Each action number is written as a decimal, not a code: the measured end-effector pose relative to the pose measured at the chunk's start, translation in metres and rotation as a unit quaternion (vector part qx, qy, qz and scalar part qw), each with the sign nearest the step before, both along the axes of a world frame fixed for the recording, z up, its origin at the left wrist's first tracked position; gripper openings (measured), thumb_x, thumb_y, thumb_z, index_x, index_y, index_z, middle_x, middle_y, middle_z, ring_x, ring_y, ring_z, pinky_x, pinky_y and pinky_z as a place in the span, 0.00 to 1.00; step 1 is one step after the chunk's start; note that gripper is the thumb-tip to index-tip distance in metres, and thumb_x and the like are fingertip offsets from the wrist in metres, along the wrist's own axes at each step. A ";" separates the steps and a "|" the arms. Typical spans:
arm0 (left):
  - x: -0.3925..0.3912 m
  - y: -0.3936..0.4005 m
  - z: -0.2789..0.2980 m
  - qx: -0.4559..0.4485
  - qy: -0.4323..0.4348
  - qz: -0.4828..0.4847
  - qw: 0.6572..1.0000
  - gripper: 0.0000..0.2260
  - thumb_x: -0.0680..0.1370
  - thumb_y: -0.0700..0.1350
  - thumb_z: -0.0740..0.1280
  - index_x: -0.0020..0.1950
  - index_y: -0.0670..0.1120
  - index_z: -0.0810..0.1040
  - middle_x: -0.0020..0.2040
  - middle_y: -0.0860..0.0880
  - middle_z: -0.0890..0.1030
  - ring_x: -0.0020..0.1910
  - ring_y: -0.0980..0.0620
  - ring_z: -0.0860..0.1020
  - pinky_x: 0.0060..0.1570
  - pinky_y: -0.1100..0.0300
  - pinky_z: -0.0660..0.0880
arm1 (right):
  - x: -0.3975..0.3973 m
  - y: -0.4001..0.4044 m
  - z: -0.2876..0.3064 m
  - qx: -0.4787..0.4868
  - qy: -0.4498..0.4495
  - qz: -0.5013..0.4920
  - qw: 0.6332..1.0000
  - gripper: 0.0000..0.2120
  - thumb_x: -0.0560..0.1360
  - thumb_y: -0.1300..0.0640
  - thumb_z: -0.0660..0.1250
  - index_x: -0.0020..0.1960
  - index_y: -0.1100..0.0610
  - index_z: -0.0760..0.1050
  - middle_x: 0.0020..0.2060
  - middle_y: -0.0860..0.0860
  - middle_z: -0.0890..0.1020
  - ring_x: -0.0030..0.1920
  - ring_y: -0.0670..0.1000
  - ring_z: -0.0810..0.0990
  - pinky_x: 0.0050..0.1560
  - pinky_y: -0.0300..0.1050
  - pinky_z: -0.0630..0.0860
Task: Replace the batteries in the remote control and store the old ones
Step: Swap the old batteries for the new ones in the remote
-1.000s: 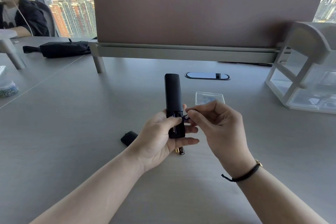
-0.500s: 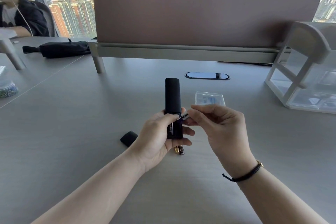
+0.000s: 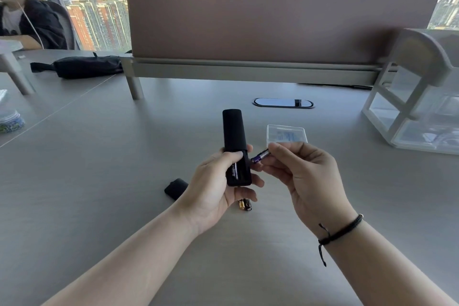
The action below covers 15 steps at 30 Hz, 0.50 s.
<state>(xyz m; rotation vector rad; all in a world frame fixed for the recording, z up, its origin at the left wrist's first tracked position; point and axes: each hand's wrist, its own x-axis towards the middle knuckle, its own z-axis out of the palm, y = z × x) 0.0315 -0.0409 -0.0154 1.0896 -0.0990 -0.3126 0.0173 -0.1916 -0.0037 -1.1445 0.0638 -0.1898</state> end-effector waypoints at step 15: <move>0.001 -0.002 -0.007 0.068 -0.047 0.002 0.997 0.13 0.77 0.43 0.68 0.60 0.41 0.76 0.38 0.45 0.78 0.33 0.48 0.79 0.26 0.57 0.72 | 0.004 -0.002 -0.001 0.096 0.122 0.050 0.987 0.01 0.78 0.66 0.65 0.49 0.63 0.75 0.37 0.60 0.78 0.31 0.55 0.86 0.30 0.43 0.82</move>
